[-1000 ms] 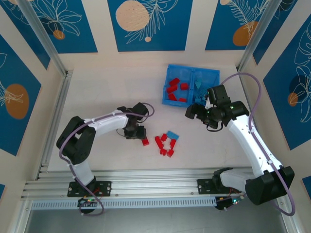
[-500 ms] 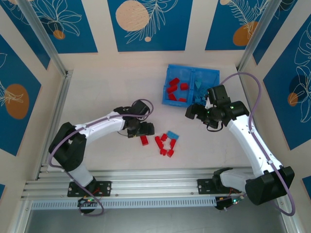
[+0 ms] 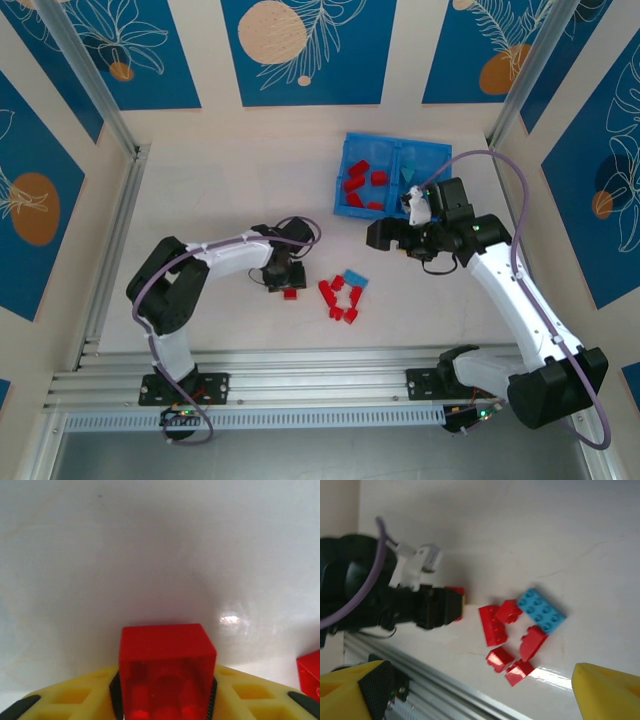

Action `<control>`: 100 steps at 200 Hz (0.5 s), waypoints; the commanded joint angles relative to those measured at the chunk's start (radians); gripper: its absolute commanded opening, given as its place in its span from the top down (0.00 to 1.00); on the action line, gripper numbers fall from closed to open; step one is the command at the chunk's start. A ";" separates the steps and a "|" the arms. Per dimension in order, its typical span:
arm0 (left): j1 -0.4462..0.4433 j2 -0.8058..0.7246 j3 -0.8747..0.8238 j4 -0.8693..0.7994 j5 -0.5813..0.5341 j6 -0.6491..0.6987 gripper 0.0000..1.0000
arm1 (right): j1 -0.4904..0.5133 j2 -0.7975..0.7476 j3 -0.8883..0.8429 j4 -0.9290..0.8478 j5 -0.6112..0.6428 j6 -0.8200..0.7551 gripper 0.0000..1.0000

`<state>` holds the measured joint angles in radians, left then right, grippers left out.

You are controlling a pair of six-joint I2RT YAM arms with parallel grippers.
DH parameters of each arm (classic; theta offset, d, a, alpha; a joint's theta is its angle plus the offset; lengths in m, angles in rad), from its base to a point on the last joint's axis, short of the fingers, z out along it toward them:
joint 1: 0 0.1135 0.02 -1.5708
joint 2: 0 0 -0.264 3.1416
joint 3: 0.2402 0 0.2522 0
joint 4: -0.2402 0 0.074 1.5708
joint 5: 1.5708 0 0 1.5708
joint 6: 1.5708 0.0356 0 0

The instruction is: Sort the legos into containers by color

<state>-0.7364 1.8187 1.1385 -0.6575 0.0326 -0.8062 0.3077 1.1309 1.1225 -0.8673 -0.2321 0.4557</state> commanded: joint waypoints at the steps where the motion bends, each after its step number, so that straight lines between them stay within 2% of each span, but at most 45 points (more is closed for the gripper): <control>1: -0.004 0.015 0.016 -0.030 -0.009 0.005 0.62 | 0.027 -0.019 -0.031 0.018 -0.123 -0.084 0.07; 41: -0.003 -0.038 0.118 -0.103 -0.047 0.066 0.71 | 0.039 -0.032 -0.040 0.031 -0.083 -0.056 0.07; 70: -0.007 -0.054 0.361 -0.158 -0.043 0.181 0.72 | 0.038 -0.053 -0.031 0.048 0.025 -0.026 0.07; 100: -0.012 0.057 0.664 -0.186 -0.037 0.290 0.71 | 0.032 -0.099 -0.037 0.077 0.193 0.033 0.07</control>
<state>-0.7380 1.8214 1.6001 -0.8059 0.0055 -0.6430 0.3431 1.0817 1.0901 -0.8204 -0.1856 0.4343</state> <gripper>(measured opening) 0.328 0.931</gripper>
